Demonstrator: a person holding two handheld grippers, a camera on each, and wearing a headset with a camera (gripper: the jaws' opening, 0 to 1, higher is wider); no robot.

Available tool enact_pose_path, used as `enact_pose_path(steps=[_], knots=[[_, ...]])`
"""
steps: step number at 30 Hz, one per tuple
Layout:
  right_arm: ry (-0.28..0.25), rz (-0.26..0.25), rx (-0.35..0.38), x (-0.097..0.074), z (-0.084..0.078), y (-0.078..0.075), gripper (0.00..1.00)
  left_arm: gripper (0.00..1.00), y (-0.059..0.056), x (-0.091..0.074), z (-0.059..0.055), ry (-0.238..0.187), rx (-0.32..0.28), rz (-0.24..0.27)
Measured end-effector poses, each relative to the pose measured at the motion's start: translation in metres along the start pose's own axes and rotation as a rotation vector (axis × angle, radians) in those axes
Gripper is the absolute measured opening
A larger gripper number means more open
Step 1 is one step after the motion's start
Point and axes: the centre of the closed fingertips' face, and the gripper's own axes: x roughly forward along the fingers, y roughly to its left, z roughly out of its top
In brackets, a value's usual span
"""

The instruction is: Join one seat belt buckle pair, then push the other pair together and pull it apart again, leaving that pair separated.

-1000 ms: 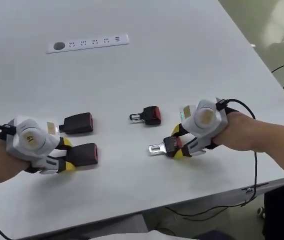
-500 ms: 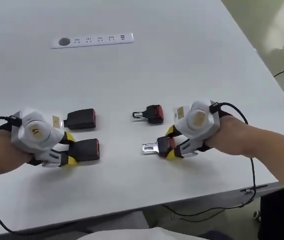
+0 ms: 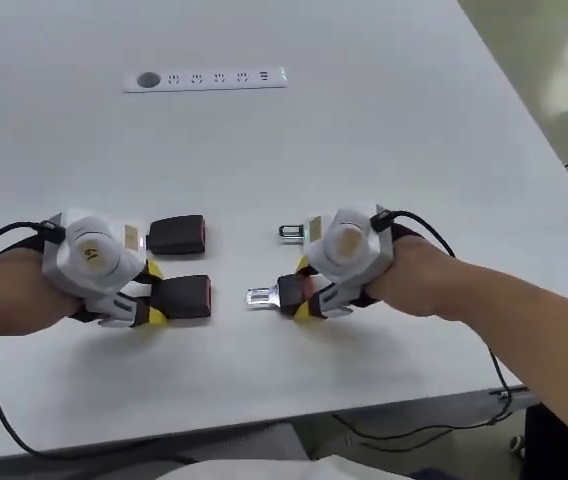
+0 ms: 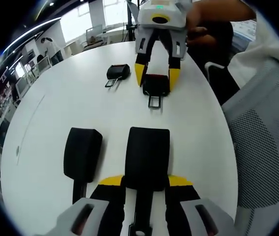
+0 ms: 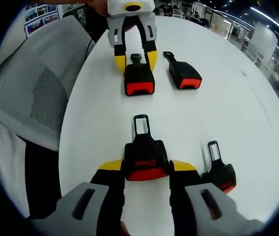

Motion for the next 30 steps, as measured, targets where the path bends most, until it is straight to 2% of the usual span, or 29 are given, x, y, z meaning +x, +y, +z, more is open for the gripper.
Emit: enact_pose_path(steps=[3,7,10,16,27,30], knots=[[-0.005,-0.002,0.004,0.006,0.008,-0.005,0.33,0.31,0.0,0.0,0.0,0.001,0.0,0.0],[-0.011,0.0,0.004,0.012,0.02,-0.001,0.33,0.31,-0.001,-0.001,0.002,0.006,-0.001,-0.002],[-0.001,0.0,-0.015,0.016,0.027,-0.005,0.33,0.31,-0.001,0.0,0.001,0.008,-0.002,-0.003],[0.006,-0.003,-0.028,0.02,0.034,-0.004,0.33,0.31,-0.002,-0.001,0.003,0.014,-0.007,-0.003],[-0.03,0.011,-0.027,0.027,0.045,0.001,0.33,0.31,-0.003,-0.001,0.004,0.024,-0.009,-0.006],[-0.069,0.02,-0.004,0.028,0.045,-0.001,0.33,0.31,-0.002,0.0,0.002,0.019,-0.004,-0.011]])
